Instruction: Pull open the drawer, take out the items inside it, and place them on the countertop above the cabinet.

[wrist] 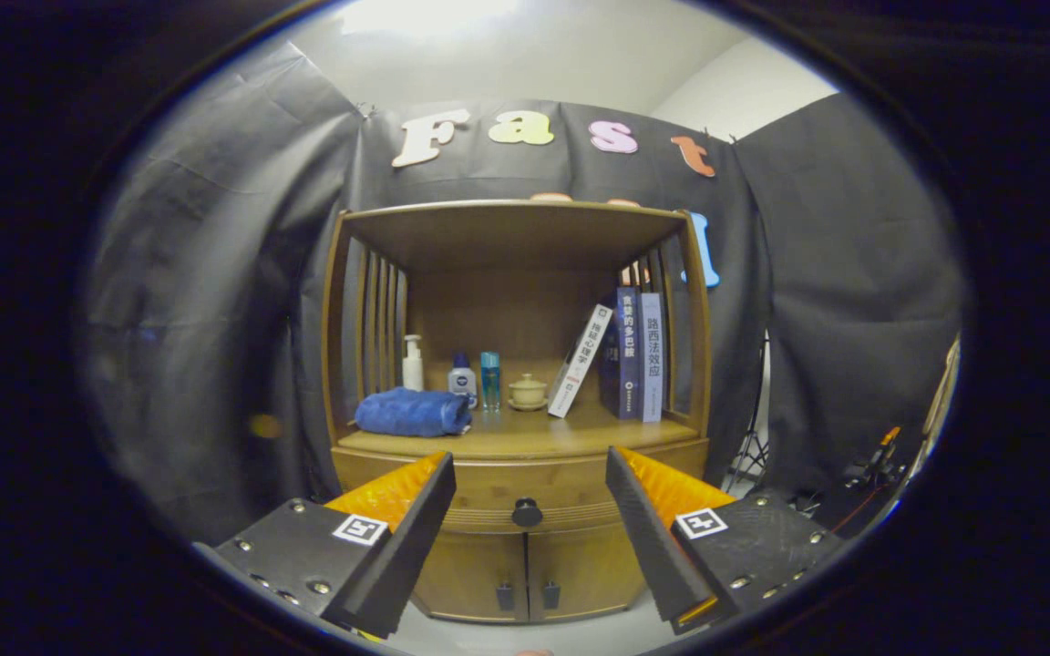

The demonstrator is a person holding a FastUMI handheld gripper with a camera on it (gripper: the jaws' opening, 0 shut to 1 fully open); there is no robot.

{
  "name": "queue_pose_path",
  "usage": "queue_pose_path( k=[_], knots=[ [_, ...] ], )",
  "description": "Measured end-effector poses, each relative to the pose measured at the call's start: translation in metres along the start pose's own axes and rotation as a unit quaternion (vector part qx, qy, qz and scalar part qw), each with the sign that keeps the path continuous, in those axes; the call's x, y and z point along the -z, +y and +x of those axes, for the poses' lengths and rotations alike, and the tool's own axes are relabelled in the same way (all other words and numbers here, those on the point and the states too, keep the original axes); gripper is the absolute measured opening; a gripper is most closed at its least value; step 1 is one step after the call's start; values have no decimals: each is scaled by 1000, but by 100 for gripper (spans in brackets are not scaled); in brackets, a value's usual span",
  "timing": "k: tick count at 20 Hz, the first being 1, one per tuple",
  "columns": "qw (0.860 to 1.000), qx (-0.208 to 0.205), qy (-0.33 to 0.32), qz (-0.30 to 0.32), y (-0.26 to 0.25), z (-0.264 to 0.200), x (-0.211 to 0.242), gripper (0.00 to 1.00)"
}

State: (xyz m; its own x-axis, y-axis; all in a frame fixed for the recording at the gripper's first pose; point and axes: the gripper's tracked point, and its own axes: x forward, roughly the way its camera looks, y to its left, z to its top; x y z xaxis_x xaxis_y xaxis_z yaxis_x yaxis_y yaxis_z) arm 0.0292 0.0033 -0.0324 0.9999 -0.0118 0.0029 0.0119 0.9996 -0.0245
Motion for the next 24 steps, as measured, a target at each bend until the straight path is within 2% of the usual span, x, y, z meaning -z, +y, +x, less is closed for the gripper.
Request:
queue_pose_path(
  k=[6, 15, 21, 24],
  knots=[
    [1000, 7, 19, 2, -12, 30, 46, 99],
    [998, -4, 64, 14, -17, 108, 132, 99],
    [995, -35, 91, 2, 10, 148, 170, 99],
    [995, -29, 92, -4, 7, 162, 175, 99]
  ],
)
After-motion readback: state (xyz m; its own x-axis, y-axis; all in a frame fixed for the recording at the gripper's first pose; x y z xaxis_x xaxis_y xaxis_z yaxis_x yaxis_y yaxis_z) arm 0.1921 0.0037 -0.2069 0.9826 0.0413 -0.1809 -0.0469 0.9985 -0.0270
